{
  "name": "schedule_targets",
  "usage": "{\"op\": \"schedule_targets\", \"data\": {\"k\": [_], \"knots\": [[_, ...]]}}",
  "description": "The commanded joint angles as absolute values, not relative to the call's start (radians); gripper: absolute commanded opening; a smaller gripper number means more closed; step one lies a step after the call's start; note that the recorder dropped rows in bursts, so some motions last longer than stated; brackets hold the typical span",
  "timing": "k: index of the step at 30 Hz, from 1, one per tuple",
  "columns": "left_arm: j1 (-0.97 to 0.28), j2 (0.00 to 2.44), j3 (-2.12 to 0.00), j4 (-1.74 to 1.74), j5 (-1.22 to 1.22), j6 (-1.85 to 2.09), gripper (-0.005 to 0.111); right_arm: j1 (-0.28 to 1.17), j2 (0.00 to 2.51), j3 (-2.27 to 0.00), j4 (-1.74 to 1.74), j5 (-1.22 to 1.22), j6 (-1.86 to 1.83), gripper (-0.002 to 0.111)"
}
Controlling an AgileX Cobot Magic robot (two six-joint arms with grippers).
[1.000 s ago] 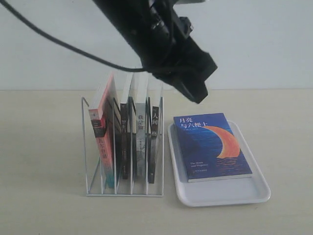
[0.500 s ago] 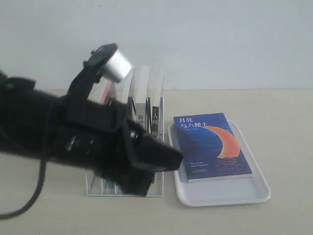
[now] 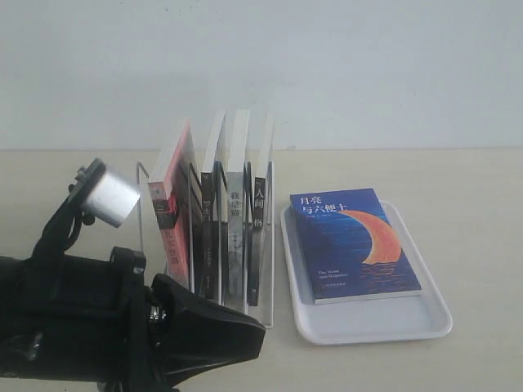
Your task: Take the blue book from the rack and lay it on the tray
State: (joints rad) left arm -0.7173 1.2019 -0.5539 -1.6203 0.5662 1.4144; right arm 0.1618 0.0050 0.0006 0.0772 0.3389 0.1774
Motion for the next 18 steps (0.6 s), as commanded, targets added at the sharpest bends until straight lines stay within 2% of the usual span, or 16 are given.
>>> {"op": "schedule_targets", "data": {"k": [1,18], "knots": [[-0.719,1.193,-0.548,-1.635,0.57,1.422,0.004,0.159,0.0,0.0,0.074,0.33,0.172,0.0],[-0.719,1.192,-0.548,-1.635,0.573,1.422,0.004,0.159,0.0,0.0,0.074,0.33,0.175,0.0]]}}
